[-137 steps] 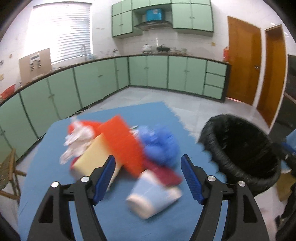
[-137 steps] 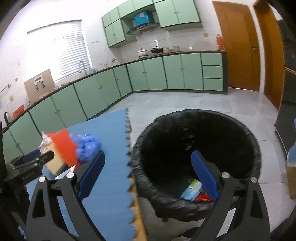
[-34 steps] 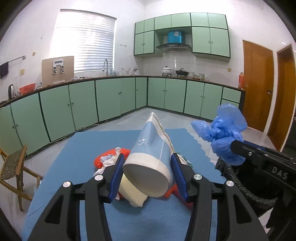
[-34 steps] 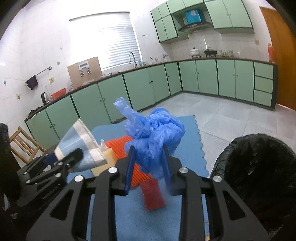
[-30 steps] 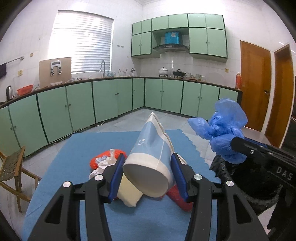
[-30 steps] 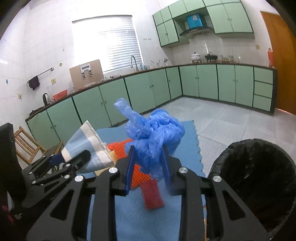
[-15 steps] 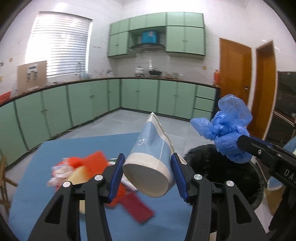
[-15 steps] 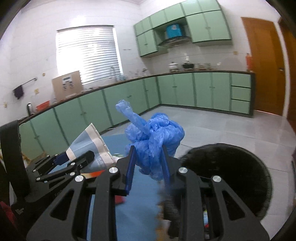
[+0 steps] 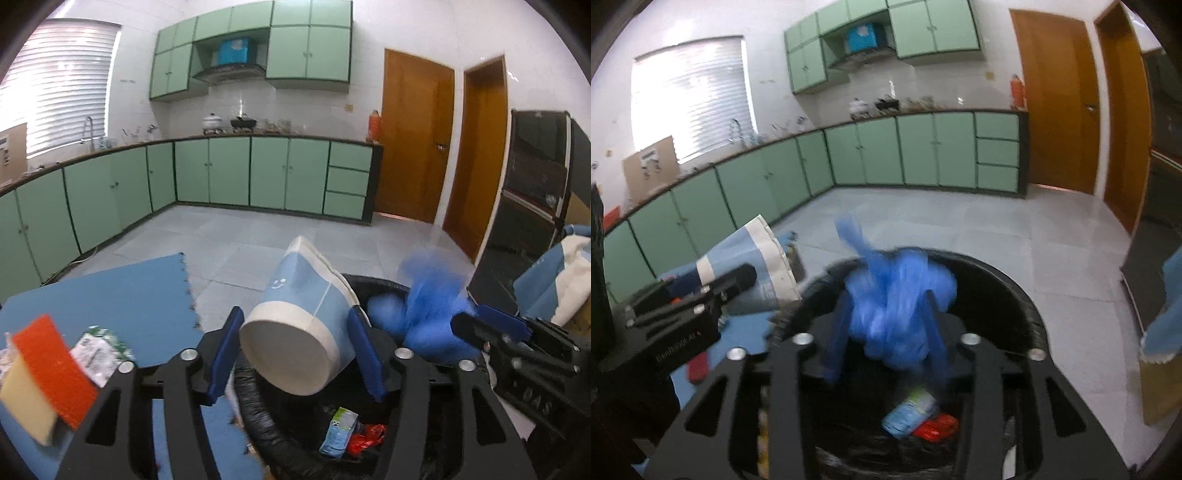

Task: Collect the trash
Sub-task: 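Drop the cup from the left tool into the bin while the right drops the bag, then move both open tools back over the trash pile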

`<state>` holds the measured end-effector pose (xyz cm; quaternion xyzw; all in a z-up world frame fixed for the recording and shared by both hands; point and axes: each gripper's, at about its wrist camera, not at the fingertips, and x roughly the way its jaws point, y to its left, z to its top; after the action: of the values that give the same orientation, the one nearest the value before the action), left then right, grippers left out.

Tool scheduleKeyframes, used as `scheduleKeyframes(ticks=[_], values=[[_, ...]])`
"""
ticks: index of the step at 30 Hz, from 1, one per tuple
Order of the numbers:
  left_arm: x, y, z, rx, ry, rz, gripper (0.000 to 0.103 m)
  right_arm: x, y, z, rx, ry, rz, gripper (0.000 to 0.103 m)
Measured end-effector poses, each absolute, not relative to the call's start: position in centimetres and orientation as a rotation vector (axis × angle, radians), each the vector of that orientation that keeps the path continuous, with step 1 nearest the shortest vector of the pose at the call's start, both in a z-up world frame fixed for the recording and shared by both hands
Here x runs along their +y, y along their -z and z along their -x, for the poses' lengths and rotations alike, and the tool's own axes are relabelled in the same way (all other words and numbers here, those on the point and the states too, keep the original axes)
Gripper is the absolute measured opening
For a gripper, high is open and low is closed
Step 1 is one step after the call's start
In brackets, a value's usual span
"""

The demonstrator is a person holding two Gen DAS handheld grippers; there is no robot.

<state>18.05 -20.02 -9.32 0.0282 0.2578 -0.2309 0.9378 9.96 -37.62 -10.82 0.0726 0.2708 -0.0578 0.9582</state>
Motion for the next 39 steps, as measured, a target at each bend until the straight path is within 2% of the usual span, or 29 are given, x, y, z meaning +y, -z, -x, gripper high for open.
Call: scheduleKeyframes(ticks=[3,6,7,10,17,26,33,39], values=[[-21.0,9.7,-18.7,0.55,0.488,-0.059,0.073,-38.8,12.0,-9.2,0.568,0.172,-0.147,0.061],[-21.1,9.6,-18.5,0.547,0.488,-0.062,0.074,-39.3,12.6,-8.4,0.567,0.212,-0.157,0.075],[-20.7,9.5,-18.4,0.542,0.484,-0.063,0.074,-39.3,12.7,-8.0,0.564,0.226,-0.157,0.084],[-19.8,9.1,-17.8,0.523,0.465,-0.069,0.075,-39.0,12.7,-7.7,0.554,0.239,-0.158,0.09],[-14.2,7.9,-16.5,0.502,0.388,-0.05,0.078,-35.5,11.4,-7.9,0.543,0.176,-0.177,0.094],[-3.0,7.4,-13.9,0.49,0.188,-0.016,0.078,-27.0,10.2,-9.3,0.526,0.011,-0.128,0.094],[4.2,8.2,-12.4,0.48,0.033,-0.036,0.078,-20.3,10.6,-11.2,0.54,-0.12,-0.097,0.094],[7.2,9.1,-11.9,0.499,-0.026,-0.031,0.078,-15.2,12.3,-12.8,0.575,-0.194,-0.061,0.094]])
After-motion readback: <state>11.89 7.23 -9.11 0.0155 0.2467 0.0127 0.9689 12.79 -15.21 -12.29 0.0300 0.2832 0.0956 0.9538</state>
